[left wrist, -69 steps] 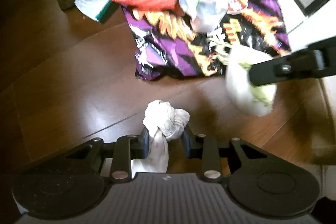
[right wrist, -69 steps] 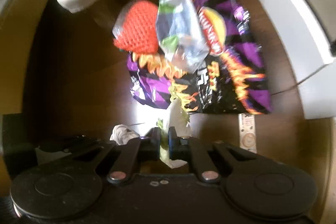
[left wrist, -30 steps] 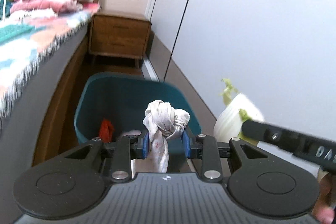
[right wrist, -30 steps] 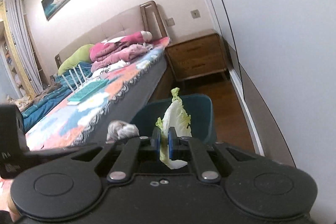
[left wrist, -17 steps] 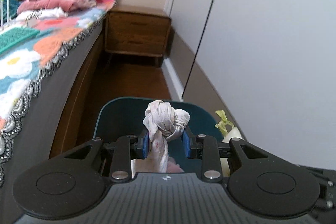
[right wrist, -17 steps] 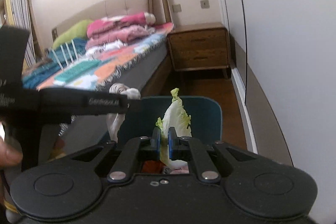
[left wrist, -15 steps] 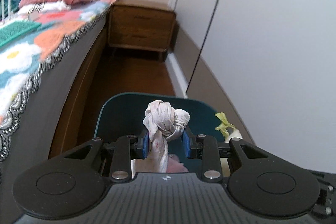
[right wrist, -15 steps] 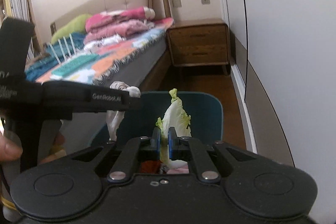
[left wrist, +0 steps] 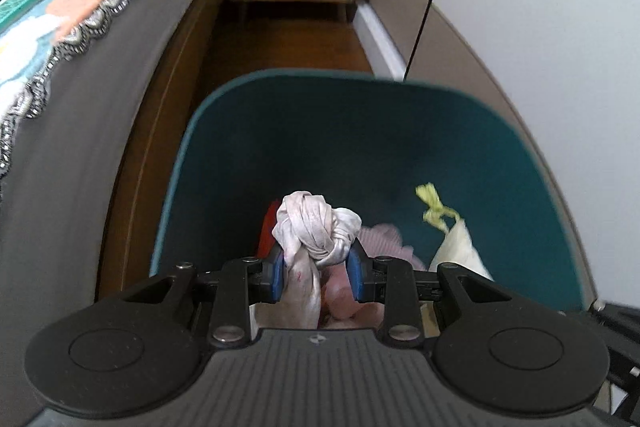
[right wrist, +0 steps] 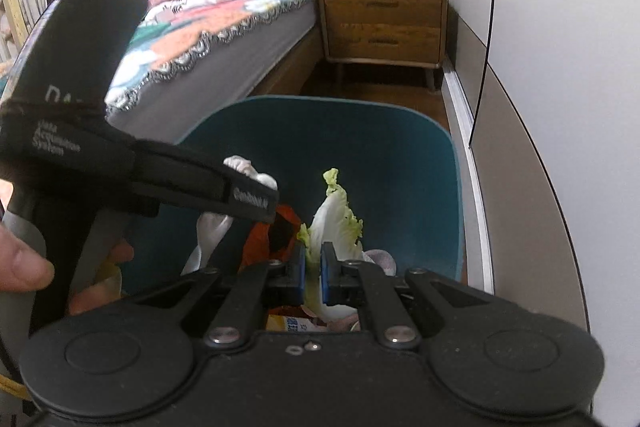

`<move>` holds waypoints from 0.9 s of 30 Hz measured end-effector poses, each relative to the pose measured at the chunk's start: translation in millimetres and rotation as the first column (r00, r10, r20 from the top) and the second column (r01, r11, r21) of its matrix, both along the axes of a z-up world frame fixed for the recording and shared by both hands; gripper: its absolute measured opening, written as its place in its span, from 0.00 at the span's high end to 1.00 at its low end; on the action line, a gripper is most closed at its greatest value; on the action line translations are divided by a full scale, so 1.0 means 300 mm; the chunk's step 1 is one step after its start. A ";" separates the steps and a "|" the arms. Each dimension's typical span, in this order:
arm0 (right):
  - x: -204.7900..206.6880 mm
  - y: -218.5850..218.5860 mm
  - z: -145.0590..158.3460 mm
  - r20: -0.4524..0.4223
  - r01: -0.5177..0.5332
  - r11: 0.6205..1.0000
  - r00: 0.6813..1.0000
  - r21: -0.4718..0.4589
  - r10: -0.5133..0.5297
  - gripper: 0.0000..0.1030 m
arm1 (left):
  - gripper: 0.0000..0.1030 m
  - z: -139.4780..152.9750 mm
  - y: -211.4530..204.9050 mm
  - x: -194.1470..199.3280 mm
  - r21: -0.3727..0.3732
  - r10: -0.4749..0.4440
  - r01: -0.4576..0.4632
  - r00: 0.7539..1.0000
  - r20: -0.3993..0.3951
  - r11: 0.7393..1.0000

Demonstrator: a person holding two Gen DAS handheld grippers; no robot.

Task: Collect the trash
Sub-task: 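Open the left tool over the wastebasket while the right tool opens, dropping the cabbage leaf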

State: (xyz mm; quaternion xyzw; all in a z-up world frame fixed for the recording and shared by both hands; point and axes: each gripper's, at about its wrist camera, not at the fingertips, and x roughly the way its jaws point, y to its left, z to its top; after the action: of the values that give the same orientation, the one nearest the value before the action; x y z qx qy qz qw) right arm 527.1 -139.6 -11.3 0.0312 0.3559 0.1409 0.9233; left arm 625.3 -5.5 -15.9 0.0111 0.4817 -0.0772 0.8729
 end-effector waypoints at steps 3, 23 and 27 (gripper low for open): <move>0.003 0.019 -0.012 -0.028 -0.014 0.999 1.000 -0.031 0.013 0.93 | 0.71 -0.023 -0.010 -0.004 0.022 -0.014 0.014 1.000 -0.018 1.000; -0.092 -0.024 0.062 0.032 0.020 1.000 0.999 -0.004 -0.019 0.66 | 0.38 0.088 -0.020 -0.133 -0.021 -0.048 0.051 0.990 0.133 0.998; -0.141 -0.034 0.087 0.058 0.024 1.000 0.998 -0.016 -0.023 0.65 | 0.38 0.135 -0.027 -0.187 -0.030 -0.056 0.062 0.985 0.165 0.998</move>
State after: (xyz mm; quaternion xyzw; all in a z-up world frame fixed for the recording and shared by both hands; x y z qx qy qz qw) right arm 484.8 -149.7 14.7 0.0237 0.3296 0.1281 0.9351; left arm 569.2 -13.6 24.7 0.0167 0.4062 -0.1102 0.9070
